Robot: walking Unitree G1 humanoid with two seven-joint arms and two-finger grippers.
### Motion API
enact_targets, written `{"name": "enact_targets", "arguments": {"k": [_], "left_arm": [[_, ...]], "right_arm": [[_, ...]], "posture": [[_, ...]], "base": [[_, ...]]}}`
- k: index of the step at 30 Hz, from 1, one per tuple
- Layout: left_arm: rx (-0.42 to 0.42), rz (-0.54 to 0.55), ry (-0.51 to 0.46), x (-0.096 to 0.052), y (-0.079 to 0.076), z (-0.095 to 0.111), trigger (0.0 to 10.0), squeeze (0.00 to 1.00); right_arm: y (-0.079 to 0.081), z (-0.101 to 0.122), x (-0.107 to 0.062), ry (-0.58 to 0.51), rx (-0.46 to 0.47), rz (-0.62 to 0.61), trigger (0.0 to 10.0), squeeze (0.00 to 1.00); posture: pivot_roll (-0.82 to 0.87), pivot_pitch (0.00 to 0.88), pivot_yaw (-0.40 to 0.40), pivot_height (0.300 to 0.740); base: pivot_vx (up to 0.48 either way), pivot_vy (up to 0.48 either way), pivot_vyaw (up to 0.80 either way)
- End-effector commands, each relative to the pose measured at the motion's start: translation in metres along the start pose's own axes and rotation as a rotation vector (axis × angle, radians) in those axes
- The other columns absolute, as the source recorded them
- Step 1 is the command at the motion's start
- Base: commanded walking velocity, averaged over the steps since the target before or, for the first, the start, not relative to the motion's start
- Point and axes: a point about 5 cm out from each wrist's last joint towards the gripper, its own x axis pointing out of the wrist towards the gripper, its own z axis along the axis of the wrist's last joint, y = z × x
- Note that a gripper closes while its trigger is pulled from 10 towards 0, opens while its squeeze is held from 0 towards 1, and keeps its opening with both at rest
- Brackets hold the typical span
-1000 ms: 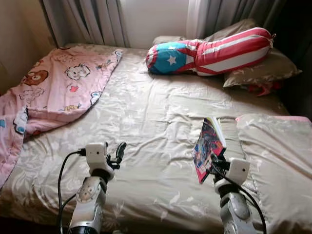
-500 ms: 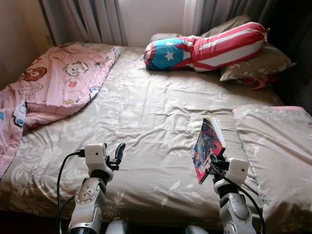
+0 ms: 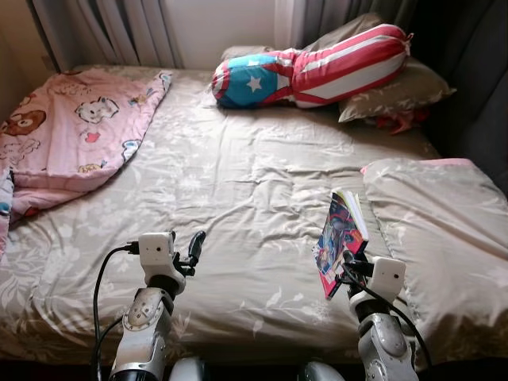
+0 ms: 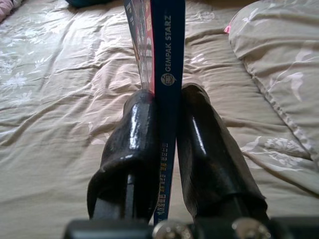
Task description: Clean up the room
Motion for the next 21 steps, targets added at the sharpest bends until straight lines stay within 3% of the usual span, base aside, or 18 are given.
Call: {"name": "enact_targets", "arguments": {"k": [1,21], "left_arm": [[-0.005,-0.008,0.002,-0.0002,-0.0025,0.0,10.0,0.0],[0.002,-0.021,0.011,0.0009,-0.0041,0.0001,10.0,0.0]], "right_arm": [[0.0016,0.0085,0.0025,-0.045,-0.001,0.006,10.0,0.0],[0.0056,0.0073,0.0028,-0.042,-0.009,0.021,10.0,0.0]], "posture": [[-0.04,0.075,-0.043,0.643],[-0.04,0.062,-0.029,0.629]], "base": [[0.0,0.0,0.0],[0.0,0.0,0.0]]}}
